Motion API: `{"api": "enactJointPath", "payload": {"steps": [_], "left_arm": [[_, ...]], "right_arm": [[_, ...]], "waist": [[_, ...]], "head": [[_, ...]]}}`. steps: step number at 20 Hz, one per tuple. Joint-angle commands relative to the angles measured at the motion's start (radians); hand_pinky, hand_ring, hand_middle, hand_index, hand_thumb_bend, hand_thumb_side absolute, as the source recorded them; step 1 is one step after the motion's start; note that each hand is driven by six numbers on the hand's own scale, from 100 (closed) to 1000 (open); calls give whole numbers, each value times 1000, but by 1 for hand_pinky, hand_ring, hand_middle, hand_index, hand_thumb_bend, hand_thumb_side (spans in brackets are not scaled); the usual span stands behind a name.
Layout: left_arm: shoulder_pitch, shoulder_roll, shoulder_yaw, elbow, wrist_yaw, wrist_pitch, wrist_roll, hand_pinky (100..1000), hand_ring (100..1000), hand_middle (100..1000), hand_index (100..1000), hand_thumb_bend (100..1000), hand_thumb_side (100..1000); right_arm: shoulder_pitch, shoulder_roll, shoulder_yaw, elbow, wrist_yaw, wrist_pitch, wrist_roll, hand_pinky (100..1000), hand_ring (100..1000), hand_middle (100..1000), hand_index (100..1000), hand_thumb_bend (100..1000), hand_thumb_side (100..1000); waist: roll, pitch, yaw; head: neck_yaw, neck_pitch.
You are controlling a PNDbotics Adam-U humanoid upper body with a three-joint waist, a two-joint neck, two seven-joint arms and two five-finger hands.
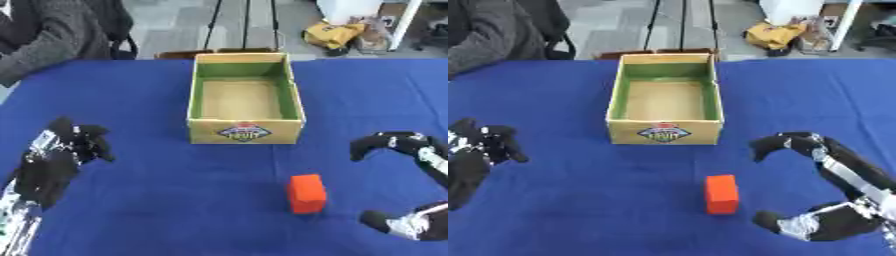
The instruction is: Pick up objects on the table and place them in the box.
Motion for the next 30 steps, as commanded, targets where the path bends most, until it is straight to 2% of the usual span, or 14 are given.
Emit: {"api": "enactJointPath", "payload": {"steps": [1, 11, 19, 30], "left_arm": [[-13, 24, -3, -10, 3, 1, -4, 629, 515, 509, 737, 240, 1000], [-17, 23, -10, -8, 2, 3, -9, 629, 514, 508, 737, 239, 1000], [-20, 23, -14, -8, 2, 4, -10, 629, 514, 508, 737, 239, 1000], [-23, 21, -22, -8, 6, 3, -15, 630, 513, 508, 736, 235, 1000]], "right_arm": [[-35, -40, 12, 23, 24, -15, 22, 812, 789, 675, 881, 557, 444], [-122, -35, 62, 125, 80, -73, 40, 809, 787, 684, 878, 544, 465], [-152, -33, 93, 187, 156, -118, 58, 803, 778, 688, 875, 534, 482], [-204, 6, 141, 364, 269, -178, 89, 799, 775, 685, 867, 522, 482]], "waist": [[1, -15, 3], [-1, -15, 17], [-3, -16, 27], [5, -22, 48]], "head": [[-8, -3], [-24, -4], [-35, -11], [-64, -13]]}}
